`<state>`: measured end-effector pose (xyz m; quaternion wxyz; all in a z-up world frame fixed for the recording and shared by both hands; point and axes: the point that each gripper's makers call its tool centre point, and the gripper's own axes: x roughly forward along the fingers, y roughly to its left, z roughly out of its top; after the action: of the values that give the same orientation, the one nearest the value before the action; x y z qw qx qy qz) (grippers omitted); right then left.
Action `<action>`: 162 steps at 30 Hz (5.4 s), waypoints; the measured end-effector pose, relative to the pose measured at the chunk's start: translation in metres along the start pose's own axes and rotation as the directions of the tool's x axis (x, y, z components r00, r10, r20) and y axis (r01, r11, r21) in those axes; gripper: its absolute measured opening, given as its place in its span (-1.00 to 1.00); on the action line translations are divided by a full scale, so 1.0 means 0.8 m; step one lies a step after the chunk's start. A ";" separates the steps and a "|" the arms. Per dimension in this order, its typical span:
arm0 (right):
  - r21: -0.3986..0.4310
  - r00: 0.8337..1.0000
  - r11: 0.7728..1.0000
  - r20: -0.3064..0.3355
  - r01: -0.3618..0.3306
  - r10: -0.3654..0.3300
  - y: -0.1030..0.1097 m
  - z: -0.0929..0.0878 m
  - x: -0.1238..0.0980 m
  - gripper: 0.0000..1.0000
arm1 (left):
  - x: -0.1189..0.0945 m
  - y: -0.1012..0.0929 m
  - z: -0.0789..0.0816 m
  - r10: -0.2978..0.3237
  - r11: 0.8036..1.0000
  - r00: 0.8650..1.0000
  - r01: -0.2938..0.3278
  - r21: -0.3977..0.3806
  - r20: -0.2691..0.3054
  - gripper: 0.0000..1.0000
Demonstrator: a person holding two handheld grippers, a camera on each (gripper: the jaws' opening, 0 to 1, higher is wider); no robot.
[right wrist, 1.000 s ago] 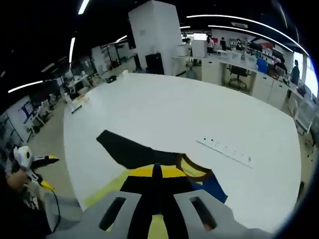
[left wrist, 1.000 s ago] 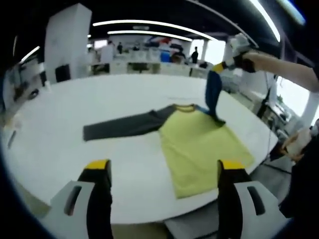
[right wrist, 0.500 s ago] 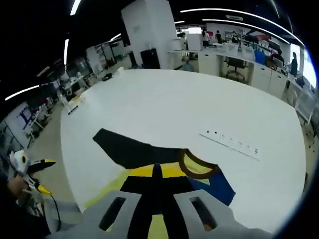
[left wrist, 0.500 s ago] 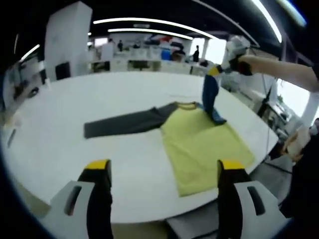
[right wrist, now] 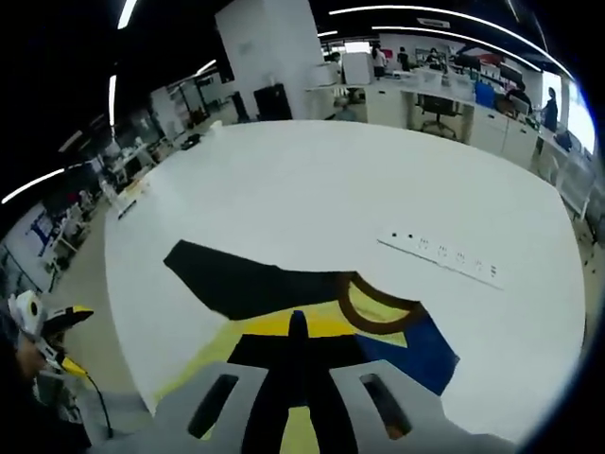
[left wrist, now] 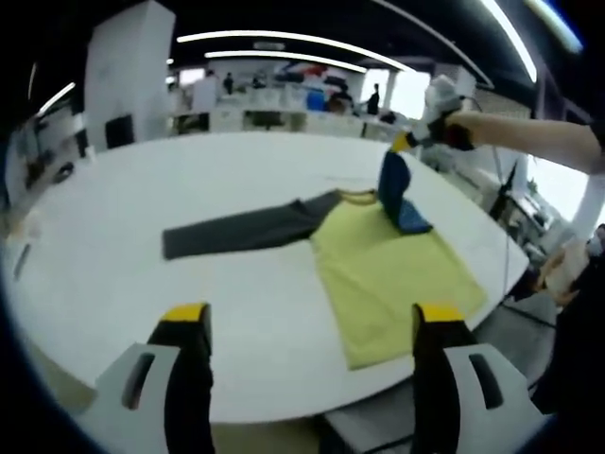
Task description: Fold the garment on the visible template until the final outline fits inside the template.
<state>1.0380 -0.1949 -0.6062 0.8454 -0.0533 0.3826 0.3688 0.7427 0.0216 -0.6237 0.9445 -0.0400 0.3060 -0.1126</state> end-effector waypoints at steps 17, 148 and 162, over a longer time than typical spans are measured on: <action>0.027 0.998 1.000 -0.056 0.008 -0.006 0.022 -0.028 0.058 -0.95 | -0.001 0.019 -0.011 0.015 1.000 1.000 -0.015 -0.022 -0.015 0.66; -0.128 0.952 0.992 0.301 -0.017 0.055 0.024 -0.136 -0.175 0.61 | 0.017 -0.072 0.068 -0.061 0.992 0.998 0.059 0.108 0.020 0.85; -0.095 0.907 0.994 0.421 0.059 -0.014 -0.008 -0.139 -0.276 0.90 | 0.008 -0.075 0.070 -0.051 0.995 0.999 0.050 0.088 0.010 0.94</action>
<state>0.8788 -0.3696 -0.5337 0.9106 -0.0246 0.1709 0.3754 0.7696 -0.0374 -0.5731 0.9441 -0.0068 0.2938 -0.1496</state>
